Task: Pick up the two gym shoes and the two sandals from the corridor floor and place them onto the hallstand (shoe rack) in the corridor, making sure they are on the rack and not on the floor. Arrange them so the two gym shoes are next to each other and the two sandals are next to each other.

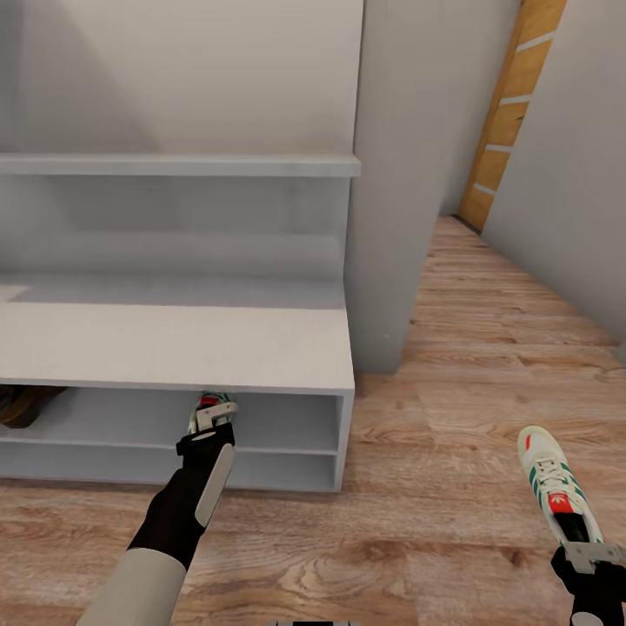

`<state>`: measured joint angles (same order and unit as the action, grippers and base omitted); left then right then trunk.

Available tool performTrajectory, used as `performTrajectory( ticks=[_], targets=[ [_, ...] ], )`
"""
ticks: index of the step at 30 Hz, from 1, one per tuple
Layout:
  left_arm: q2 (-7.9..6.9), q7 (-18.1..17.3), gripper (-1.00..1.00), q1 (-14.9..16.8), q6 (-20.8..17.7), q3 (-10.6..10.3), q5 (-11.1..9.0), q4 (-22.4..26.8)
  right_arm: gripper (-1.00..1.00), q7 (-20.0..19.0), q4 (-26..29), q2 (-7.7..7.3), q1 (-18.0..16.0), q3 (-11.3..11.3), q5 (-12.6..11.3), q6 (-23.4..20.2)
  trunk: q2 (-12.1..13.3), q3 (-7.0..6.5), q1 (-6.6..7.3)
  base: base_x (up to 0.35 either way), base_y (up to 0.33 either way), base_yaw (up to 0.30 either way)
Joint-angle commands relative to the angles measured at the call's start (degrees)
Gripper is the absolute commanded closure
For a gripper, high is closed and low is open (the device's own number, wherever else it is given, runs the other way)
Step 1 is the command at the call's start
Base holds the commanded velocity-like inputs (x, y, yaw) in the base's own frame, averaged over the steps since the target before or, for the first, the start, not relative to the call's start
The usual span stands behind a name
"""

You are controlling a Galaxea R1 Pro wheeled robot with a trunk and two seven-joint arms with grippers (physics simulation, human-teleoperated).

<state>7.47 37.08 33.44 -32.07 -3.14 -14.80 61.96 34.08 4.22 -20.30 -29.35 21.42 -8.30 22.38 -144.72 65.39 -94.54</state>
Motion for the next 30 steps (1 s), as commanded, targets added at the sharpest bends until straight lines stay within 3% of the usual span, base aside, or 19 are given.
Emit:
performTrajectory(
  ticks=[1,30],
  targets=[
    [0.00,0.0,1.00,0.0,0.0,0.0,0.0,0.0,1.00,0.0,0.0,0.00,0.0,0.0,-0.1,0.0,0.0,0.00,0.00,0.056,0.000,0.000],
    [0.00,0.0,1.00,0.0,0.0,0.0,0.0,0.0,1.00,0.1,0.0,0.00,0.0,0.0,-0.1,0.0,0.0,0.00,0.00,0.021,0.000,0.000]
  ],
)
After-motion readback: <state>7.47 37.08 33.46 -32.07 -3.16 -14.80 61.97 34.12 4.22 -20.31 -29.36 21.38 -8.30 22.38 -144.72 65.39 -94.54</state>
